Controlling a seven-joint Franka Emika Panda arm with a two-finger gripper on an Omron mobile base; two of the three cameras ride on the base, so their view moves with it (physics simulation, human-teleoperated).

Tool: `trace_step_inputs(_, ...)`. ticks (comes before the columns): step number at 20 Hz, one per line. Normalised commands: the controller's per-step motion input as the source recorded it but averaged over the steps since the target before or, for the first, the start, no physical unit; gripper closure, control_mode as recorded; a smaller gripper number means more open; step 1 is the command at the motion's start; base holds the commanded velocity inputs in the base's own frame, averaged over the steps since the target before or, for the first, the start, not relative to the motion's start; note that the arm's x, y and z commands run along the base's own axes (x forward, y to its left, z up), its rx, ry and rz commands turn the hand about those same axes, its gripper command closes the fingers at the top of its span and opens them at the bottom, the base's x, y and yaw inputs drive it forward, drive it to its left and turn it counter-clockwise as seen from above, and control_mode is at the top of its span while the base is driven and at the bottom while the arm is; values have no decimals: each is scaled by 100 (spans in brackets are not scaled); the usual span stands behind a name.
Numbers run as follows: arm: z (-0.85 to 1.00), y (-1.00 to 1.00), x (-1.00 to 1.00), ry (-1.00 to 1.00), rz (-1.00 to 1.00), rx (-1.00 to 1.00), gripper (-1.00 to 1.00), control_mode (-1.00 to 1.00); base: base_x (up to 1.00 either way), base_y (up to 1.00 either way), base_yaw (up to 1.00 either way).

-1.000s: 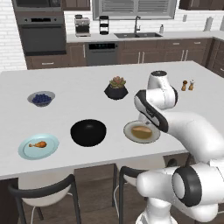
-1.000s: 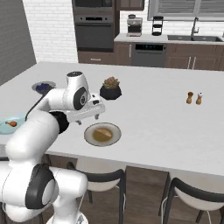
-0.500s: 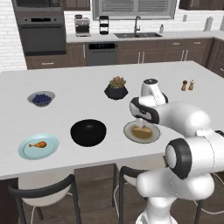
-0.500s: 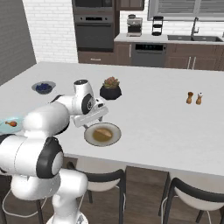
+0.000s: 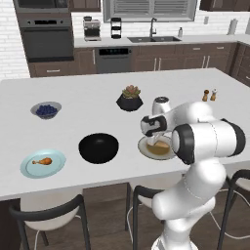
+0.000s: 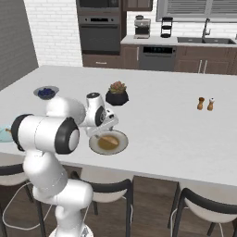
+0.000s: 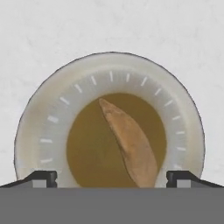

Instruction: Pick the chicken drumstick and sweet potato from their plates and place them in the bowl. Then put the bowl in the fridge.

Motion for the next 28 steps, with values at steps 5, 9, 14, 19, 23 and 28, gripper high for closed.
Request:
trace_step_inputs(5,-33,-18,33,0,3,0,-100,-100,0,0,0)
trace_step_inputs(9,-42,-16,11,0,3,0,-100,-100,0,0,0)
trace_step_inputs(14,-40,-11,1,0,3,0,-100,-100,0,0,0)
trace_step_inputs(19,-37,0,12,0,3,0,-100,-100,0,0,0)
trace_step_inputs(23,-38,0,9,0,3,0,100,-100,0,0,0)
trace_step_inputs(28,-41,0,-12,10,1,0,100,-100,0,0,0)
